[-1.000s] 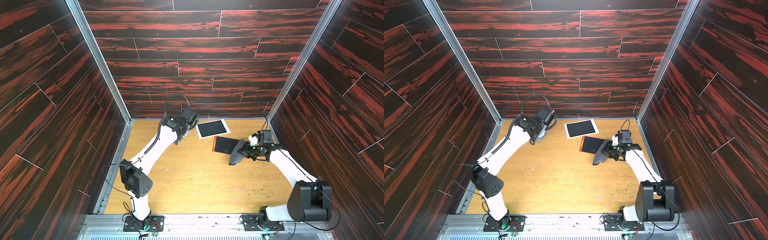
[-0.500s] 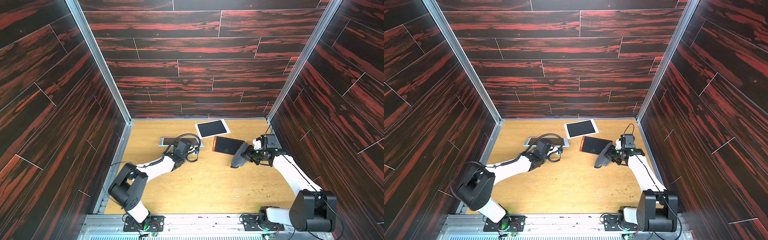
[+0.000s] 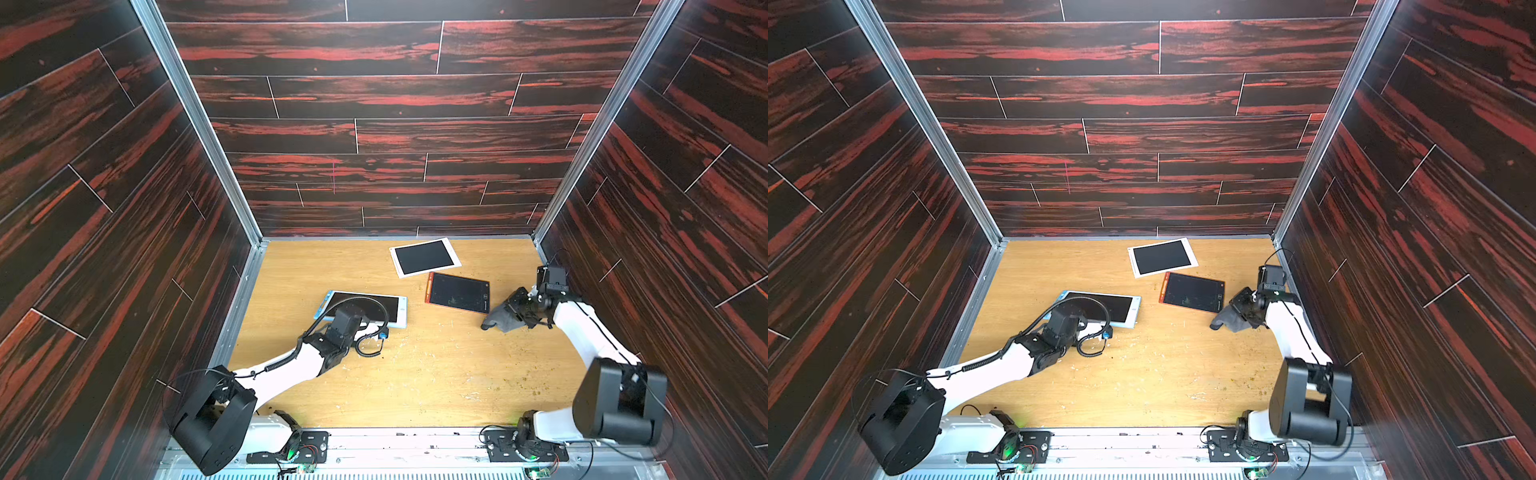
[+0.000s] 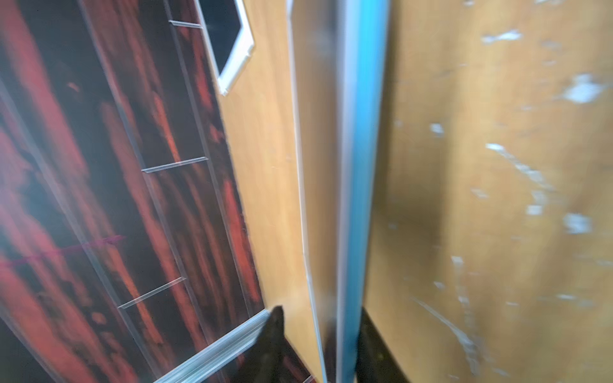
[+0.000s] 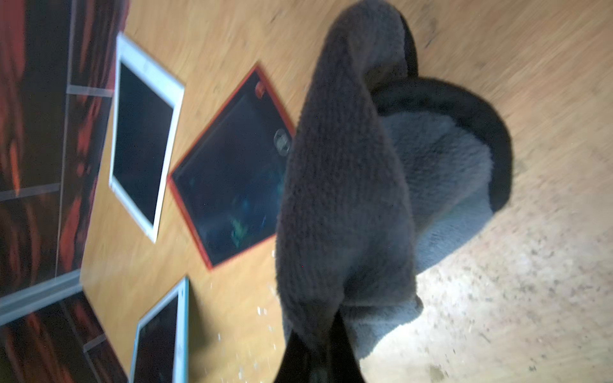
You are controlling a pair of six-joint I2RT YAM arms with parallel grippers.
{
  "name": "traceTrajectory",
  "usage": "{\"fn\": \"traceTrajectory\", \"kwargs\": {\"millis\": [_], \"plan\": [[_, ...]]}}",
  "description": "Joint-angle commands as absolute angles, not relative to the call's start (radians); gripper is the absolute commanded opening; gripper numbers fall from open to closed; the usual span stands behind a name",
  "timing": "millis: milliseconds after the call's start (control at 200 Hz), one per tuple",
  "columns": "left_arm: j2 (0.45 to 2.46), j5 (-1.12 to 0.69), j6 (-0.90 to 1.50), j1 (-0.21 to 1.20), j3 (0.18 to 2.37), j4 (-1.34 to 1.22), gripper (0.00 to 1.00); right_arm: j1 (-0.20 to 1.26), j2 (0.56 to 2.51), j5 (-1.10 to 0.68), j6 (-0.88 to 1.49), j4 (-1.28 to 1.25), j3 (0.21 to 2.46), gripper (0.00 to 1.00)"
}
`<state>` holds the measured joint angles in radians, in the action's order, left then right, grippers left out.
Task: Wipe the drawing tablet
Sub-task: Place the drawing tablet at the center of the board, then place the cleaning item at the center of the board, then move the drawing tablet to the center of the board.
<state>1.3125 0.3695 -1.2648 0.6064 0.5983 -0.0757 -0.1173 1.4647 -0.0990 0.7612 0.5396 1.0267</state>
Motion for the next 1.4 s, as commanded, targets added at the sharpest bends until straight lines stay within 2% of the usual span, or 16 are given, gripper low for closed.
{"fn": "traceTrajectory", "kwargs": {"millis": [0,261,386,496,526,561,741,887,932,972,1022,1117,1177,1227,1298,1393], "plan": [[1.269,0.343,-1.251,0.607,0.578,-0.069,0.42,-0.139,1.531,0.006,0.83,0.539,1.121,0.06],[1.173,0.098,-1.173,0.607,0.633,0.163,0.46,-0.181,1.709,0.228,0.829,0.669,1.397,0.07],[1.147,-0.011,-1.109,0.607,0.659,0.209,0.45,-0.198,1.845,0.222,0.792,0.767,1.552,0.12],[1.123,-0.088,-0.93,0.608,0.737,0.208,0.48,-0.198,1.936,0.165,0.722,0.816,1.652,0.75],[1.123,-0.112,-0.886,0.608,0.778,0.233,0.49,-0.199,1.949,0.173,0.715,0.84,1.673,0.84],[1.128,-0.135,-0.829,0.608,0.823,0.261,0.49,-0.198,1.954,0.184,0.705,0.857,1.688,0.87],[1.187,-0.11,-0.539,0.609,1.024,0.33,0.53,-0.119,1.794,0.155,0.598,0.721,1.613,0.88],[1.197,-0.124,-0.392,0.609,1.1,0.345,0.59,-0.01,1.779,-0.116,0.498,0.591,1.62,0.86],[1.186,-0.119,-0.359,0.608,1.078,0.301,0.64,0.021,1.834,-0.158,0.475,0.611,1.678,0.85],[1.173,-0.115,-0.336,0.608,1.045,0.245,0.74,0.048,1.906,-0.168,0.457,0.663,1.755,0.83],[1.159,-0.095,-0.325,0.608,0.999,0.174,0.82,0.078,2.016,-0.147,0.436,0.745,1.87,0.79],[1.142,-0.075,-0.302,0.609,0.976,0.15,0.83,0.108,2.204,-0.06,0.432,0.871,2.083,0.71],[1.139,-0.043,-0.282,0.609,0.985,0.164,0.85,0.113,2.292,-0.023,0.439,0.921,2.184,0.57],[1.135,-0.004,-0.283,0.609,0.981,0.163,0.89,0.116,2.341,0.027,0.453,0.955,2.246,0.48],[1.125,0.036,-0.295,0.609,0.974,0.164,1.0,0.117,2.384,0.096,0.467,0.983,2.298,0.42],[1.103,0.053,-0.293,0.609,0.958,0.153,1.0,0.119,2.422,0.164,0.476,0.999,2.335,0.33]]}}
